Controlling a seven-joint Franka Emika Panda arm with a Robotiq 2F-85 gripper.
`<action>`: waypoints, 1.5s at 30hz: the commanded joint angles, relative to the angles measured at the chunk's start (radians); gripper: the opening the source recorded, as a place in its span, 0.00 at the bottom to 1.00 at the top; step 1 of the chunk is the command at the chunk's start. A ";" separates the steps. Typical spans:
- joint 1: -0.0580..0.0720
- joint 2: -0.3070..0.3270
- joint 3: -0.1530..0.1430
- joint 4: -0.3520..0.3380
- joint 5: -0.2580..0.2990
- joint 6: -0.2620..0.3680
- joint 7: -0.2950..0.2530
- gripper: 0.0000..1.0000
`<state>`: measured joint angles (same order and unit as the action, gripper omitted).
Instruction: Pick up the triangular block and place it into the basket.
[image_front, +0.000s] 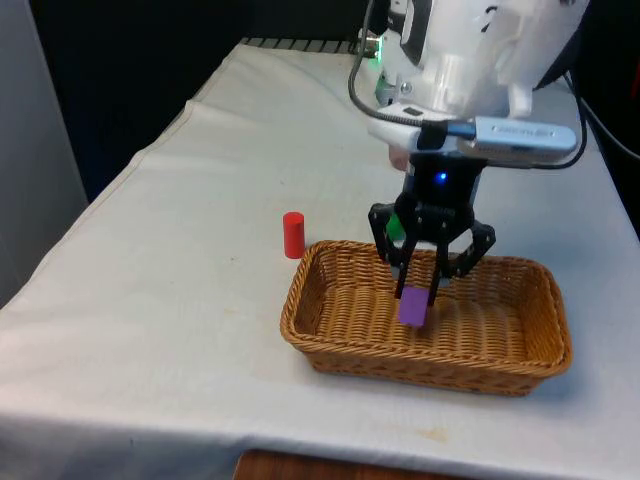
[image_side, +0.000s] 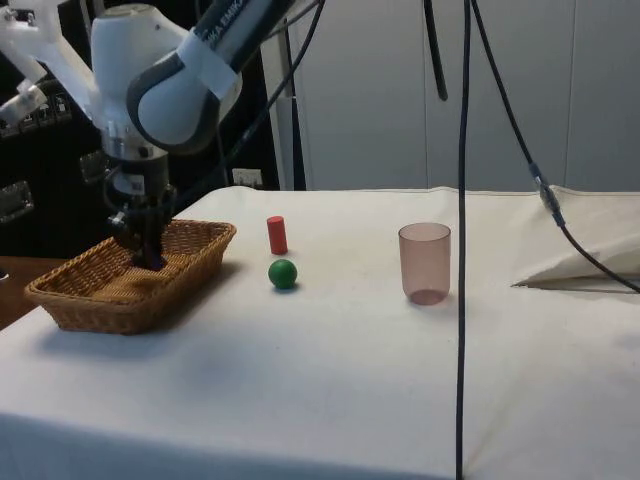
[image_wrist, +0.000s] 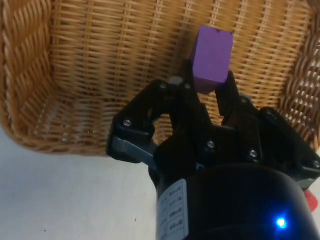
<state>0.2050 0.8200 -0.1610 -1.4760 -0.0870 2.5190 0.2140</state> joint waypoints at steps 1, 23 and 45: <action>-0.001 0.004 0.000 -0.001 0.001 0.003 0.000 0.33; -0.006 -0.017 0.008 -0.031 0.016 0.035 -0.005 0.97; 0.006 -0.138 0.000 -0.096 0.009 -0.023 -0.001 1.00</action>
<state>0.2110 0.6820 -0.1610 -1.5720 -0.0780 2.4960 0.2130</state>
